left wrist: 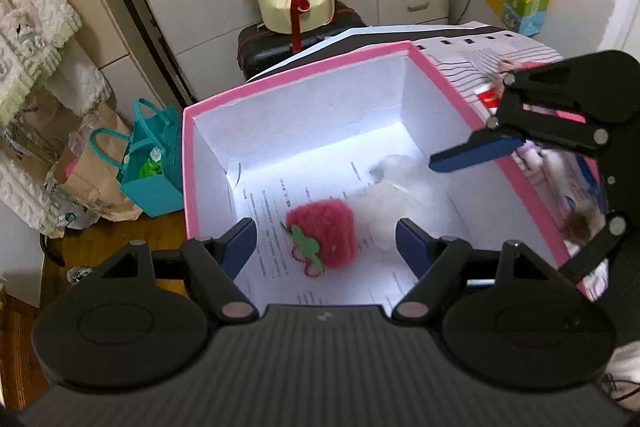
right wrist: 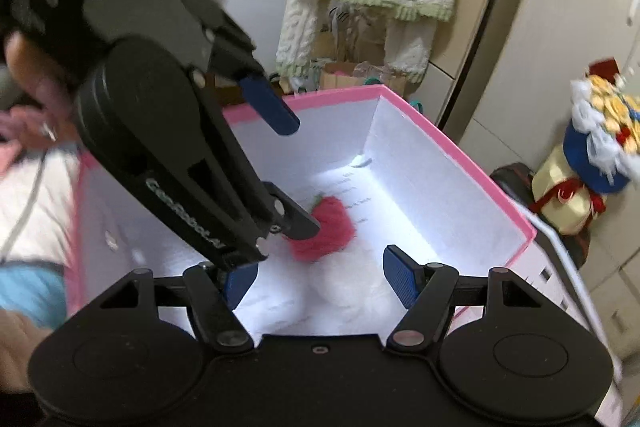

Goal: Organize soft objects
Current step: 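Withdraw both grippers from the box toward the white panda plush, then grasp the white panda plush with the left gripper, then carry the panda plush into the pink box and open the left gripper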

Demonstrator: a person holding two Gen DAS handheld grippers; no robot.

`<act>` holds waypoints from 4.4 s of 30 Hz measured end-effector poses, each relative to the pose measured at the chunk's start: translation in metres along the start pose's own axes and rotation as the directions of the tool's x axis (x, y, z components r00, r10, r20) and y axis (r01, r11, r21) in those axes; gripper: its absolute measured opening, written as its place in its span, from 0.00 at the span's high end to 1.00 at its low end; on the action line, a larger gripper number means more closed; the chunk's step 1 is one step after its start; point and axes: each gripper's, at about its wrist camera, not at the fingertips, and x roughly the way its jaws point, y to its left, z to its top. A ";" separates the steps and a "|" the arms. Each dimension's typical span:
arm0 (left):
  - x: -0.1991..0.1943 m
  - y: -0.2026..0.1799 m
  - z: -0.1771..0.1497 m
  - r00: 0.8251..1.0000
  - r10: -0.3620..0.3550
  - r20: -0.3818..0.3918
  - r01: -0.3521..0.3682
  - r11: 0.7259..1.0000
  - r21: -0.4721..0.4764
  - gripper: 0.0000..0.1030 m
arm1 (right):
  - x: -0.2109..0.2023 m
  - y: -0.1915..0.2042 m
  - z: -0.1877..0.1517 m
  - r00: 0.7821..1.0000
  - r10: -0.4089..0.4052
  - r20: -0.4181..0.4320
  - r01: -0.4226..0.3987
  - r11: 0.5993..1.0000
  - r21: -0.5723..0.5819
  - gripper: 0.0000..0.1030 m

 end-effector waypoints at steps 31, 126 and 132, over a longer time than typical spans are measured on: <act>-0.160 -0.076 -0.078 0.981 -0.066 0.183 0.029 0.980 0.196 0.09 | -0.138 0.069 -0.046 0.979 -0.189 0.077 0.167 0.958 0.231 0.16; -0.046 -0.237 -0.126 0.917 -0.307 0.256 0.316 0.949 0.005 0.35 | -0.109 0.092 -0.241 0.897 -0.425 0.121 0.272 0.746 0.608 0.36; -0.077 -0.227 -0.136 0.911 -0.314 0.267 0.329 0.944 -0.012 0.35 | -0.128 0.106 -0.225 0.924 -0.365 0.116 0.217 0.747 0.628 0.36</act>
